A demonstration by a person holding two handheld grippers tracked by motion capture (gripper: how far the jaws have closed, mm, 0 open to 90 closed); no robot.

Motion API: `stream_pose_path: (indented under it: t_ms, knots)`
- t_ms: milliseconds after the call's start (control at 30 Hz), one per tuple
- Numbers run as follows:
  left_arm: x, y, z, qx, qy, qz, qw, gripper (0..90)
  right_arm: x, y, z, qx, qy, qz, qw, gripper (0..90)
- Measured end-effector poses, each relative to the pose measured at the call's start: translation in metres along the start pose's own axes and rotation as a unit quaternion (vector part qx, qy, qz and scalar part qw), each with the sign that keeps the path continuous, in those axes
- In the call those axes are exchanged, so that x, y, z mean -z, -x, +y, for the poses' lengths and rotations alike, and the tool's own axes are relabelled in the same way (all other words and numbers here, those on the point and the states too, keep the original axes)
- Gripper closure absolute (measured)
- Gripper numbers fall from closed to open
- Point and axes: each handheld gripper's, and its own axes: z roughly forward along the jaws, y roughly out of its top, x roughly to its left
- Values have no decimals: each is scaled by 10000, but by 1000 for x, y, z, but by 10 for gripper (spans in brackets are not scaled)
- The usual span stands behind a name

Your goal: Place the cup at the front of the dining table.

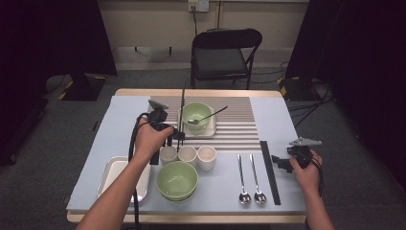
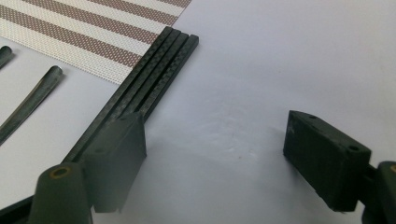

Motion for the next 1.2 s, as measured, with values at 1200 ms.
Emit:
stream_pose_path:
  t_ms: [1200]
  knots:
    - [-9, -18, 25, 312, 66, 106, 9994, 867, 0, 0, 0, 24, 5, 0, 10000, 200]
